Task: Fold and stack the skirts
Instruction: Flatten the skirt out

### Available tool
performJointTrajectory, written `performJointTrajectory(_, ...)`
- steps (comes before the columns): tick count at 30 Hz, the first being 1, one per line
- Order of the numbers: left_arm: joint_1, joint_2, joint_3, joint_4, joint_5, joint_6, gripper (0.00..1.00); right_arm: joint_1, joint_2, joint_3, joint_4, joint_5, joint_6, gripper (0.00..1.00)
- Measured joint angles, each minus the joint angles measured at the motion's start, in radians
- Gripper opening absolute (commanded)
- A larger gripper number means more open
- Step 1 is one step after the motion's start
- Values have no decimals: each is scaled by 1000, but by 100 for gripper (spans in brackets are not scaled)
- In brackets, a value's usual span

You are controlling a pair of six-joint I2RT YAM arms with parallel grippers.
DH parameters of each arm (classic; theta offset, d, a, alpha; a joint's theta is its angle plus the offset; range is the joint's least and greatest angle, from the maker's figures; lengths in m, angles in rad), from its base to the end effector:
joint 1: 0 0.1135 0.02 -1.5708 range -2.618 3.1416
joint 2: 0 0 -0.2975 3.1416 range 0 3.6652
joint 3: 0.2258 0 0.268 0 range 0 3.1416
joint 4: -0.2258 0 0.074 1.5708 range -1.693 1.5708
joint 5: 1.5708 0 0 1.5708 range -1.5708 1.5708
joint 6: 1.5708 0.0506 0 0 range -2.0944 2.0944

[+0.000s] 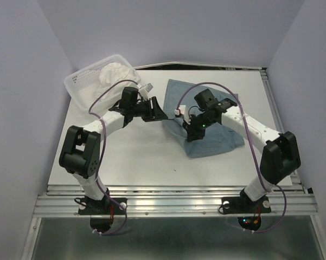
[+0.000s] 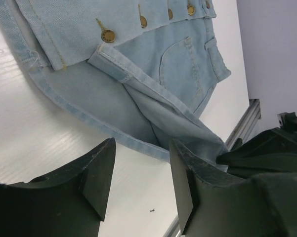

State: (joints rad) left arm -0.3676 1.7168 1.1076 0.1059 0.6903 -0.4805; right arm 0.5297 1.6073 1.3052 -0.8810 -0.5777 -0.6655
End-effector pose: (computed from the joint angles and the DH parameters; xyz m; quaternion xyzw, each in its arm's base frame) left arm 0.3718 -0.1777 0.2531 0.1262 0.8186 -0.4625 0.3165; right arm 0.2812 0.1967 0.2826 -0.5746 0.7467 0.2663 0.2032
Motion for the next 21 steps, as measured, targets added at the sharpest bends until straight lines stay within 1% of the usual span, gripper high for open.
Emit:
performJointTrajectory(2,5,-42,-39,13,1,-34,55,0,34,29,-6,-39,5,1)
performJointTrajectory(5,0,-83,-87,40,1,-81,55,0,68,21,-33,-69,17,1)
performJointTrajectory(11,-29,-78,-119,51,-37,-177,57,0,74,20,-55,-134,35,1)
performJointTrajectory(12,-36,-69,-119,51,-56,-184,57,0,74,20,-56,-142,34,5)
performJointTrajectory(18,-48,0,-89,-16,-151,-173,56,6,74,20,-47,-186,63,8)
performJointTrajectory(19,-42,2,-87,-27,-164,-169,56,16,75,20,-37,-191,77,9)
performJointTrajectory(21,-23,1,-82,-43,-177,-159,56,47,79,20,-11,-197,95,16)
